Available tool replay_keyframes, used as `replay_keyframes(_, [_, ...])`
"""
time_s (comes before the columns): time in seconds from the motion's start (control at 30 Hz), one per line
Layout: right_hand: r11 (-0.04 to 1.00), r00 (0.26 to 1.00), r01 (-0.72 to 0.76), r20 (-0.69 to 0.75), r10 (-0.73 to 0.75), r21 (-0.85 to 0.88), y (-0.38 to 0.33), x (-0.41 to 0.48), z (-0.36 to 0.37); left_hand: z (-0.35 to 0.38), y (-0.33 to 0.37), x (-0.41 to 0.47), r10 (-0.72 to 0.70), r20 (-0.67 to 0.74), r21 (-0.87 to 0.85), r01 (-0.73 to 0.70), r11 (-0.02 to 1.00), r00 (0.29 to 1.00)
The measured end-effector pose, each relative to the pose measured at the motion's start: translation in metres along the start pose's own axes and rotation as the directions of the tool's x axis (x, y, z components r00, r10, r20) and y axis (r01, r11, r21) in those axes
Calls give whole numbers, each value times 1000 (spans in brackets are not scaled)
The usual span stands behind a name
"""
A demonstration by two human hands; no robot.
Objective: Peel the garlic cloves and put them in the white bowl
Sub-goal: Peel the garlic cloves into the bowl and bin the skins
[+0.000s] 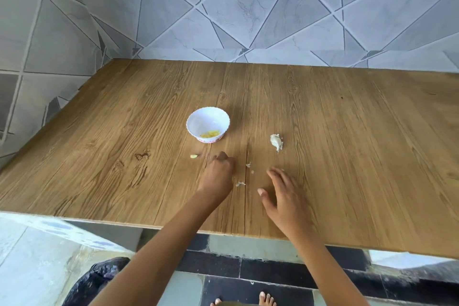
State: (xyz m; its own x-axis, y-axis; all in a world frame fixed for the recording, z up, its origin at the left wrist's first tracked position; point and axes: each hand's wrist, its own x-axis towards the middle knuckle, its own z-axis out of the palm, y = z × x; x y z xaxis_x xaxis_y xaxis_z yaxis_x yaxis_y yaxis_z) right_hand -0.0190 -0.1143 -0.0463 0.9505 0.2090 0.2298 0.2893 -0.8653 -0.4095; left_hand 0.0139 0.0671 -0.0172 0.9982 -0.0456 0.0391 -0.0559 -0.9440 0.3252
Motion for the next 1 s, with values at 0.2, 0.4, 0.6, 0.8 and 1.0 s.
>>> replay_keyframes(0.2, [995, 999, -31, 19, 29, 92, 10, -1, -3, -8, 23, 10, 134, 8, -160, -132, 978, 991])
replay_keyframes(0.4, [989, 999, -36, 17, 34, 142, 11, 0, -3, -15, 27, 13, 305, 177, -88, -294, 952, 936])
replay_keyframes(0.6, [980, 999, -14, -30, 20, 199, 11, 3, -3, -18, 7, -14, 465, 171, -134, -447, 884, 868])
replay_keyframes(0.8, [905, 995, -44, -59, 75, 424, 1, 8, -12, -10, -4, -26, 484, 75, -53, -481, 875, 872])
replay_keyframes(1.0, [264, 908, -370, 288, 303, 891, -16, 20, -25, -16, 13, -12, 309, 70, -56, -305, 951, 949])
